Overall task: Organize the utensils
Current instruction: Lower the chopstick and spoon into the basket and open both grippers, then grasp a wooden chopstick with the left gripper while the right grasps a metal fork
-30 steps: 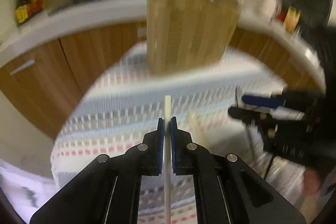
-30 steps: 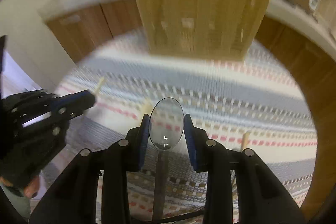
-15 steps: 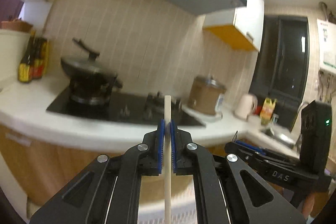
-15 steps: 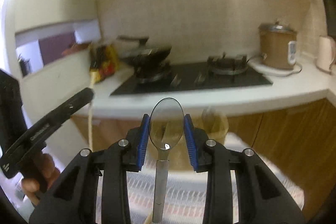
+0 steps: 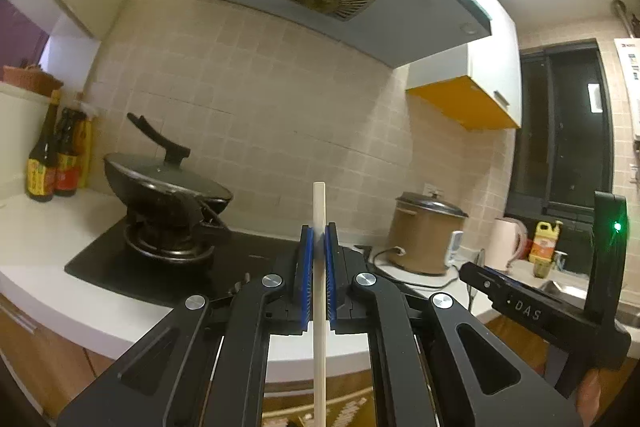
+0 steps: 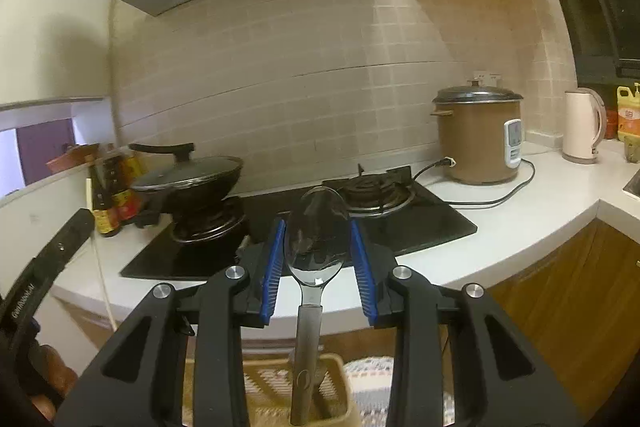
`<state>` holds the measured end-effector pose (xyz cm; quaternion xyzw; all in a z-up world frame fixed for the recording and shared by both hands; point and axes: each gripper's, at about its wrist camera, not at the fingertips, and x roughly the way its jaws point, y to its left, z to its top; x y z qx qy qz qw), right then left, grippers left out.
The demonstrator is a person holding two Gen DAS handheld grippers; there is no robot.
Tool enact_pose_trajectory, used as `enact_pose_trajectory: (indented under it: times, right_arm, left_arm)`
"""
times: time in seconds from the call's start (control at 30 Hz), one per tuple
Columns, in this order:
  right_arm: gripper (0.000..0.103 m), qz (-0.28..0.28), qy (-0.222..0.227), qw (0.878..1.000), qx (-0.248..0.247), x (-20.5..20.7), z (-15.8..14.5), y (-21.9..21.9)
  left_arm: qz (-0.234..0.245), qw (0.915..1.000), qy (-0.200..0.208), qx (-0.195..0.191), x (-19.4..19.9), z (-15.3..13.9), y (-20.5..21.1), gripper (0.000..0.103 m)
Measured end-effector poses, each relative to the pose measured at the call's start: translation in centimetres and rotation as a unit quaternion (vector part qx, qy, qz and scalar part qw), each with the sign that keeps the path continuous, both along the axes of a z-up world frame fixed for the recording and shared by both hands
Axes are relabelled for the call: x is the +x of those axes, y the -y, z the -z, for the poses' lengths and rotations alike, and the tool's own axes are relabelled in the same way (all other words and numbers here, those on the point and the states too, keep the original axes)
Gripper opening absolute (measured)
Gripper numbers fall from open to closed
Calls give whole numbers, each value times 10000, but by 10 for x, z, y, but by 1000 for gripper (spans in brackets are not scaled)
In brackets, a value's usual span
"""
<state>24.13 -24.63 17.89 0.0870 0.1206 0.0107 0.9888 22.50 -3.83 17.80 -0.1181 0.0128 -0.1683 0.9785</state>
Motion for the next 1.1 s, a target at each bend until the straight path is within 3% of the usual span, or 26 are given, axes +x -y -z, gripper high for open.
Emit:
enact_pose_trajectory:
  times: [0.23,0.5,0.6,0.67,0.7,0.8,1.0,1.1]
  right_arm:
    - [30,41,-16,9999,-149,15,32,-5]
    - [31,34,-36,9993,-383,1,44,-16]
    - [31,-95,-169,9993,-318,-10,44,-14]
    - [43,-208,-262,9991,-241,-22,43,-11]
    - [57,-234,-271,9991,-209,-29,43,-10]
    - [58,-364,-374,9984,-234,-56,37,-8]
    - [58,-447,-877,9946,-324,-112,21,-2]
    - [58,-548,-1415,9875,-432,-136,23,-3]
  left_arm:
    - [-81,10000,6,-42,21,33,-2,4]
    - [-175,9995,-259,-12,22,52,-12,5]
    - [-41,9989,-464,19,18,51,-20,23]
    - [55,9984,-571,23,10,50,-24,32]
    - [114,9980,-619,38,6,48,-26,36]
    - [257,9962,-821,135,-15,40,-35,40]
    - [687,9813,-1719,535,-58,23,-41,43]
    - [990,9617,-2376,944,-76,26,-35,49]
